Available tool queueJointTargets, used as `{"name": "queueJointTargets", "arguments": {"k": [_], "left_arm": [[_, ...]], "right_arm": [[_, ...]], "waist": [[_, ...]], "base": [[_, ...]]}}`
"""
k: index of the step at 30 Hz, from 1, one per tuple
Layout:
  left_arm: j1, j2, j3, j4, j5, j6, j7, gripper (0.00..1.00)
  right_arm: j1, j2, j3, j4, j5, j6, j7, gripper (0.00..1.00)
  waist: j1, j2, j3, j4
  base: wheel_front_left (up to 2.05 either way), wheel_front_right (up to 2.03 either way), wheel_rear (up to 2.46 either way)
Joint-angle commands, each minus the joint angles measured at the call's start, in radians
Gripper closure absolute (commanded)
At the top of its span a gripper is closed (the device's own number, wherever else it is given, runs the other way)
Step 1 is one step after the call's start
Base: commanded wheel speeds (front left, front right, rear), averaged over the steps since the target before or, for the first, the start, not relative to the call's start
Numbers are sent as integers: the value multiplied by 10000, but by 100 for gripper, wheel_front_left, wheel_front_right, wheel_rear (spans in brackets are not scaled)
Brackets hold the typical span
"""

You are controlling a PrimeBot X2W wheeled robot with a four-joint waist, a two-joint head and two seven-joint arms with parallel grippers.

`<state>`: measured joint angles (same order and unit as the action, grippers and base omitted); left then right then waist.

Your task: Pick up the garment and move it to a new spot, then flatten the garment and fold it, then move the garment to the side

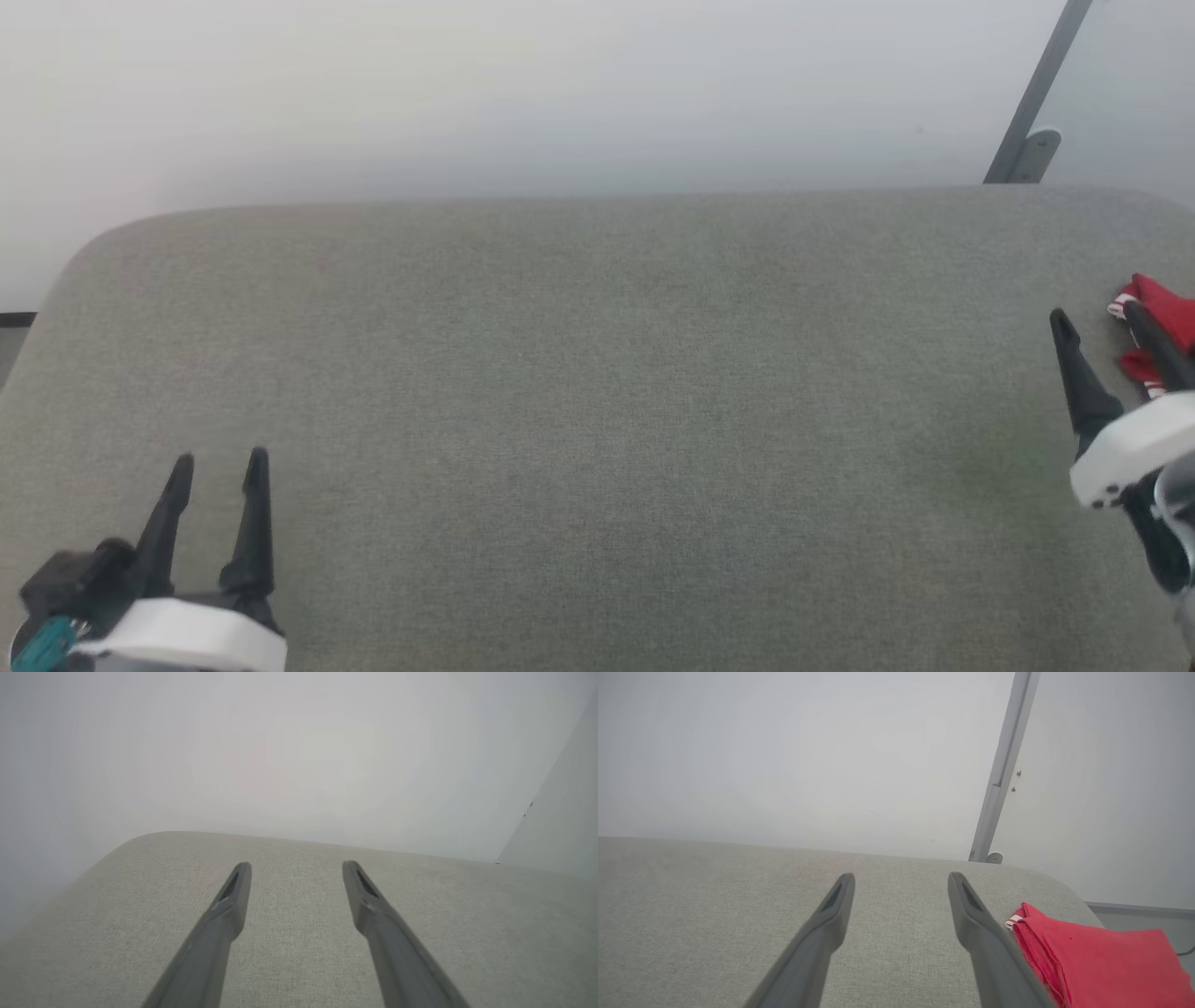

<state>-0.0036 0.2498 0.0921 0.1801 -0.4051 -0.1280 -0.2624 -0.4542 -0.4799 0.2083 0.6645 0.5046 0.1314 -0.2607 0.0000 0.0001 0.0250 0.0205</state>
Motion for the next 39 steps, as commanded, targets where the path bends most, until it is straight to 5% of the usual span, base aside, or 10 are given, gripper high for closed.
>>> {"name": "queueJointTargets", "arguments": {"k": [1, 18, 39], "left_arm": [[172, 6, 90, -29, -50, -18, -27, 0], [752, 221, 231, -206, -419, -26, -27, 0], [776, 101, 250, -308, -450, -22, -27, 0]], "right_arm": [[259, 135, -214, -229, -193, -15, -43, 0], [3000, 1758, -2422, -2569, -1937, -15, -48, 0], [3537, 2160, -2700, -3258, -2168, -15, -49, 0]], "waist": [[0, -1, -48, 15], [0, -1, -189, 45], [0, -1, -150, -93]], "base": [[0, 0, 0], [0, 0, 0], [0, 0, 0]]}}
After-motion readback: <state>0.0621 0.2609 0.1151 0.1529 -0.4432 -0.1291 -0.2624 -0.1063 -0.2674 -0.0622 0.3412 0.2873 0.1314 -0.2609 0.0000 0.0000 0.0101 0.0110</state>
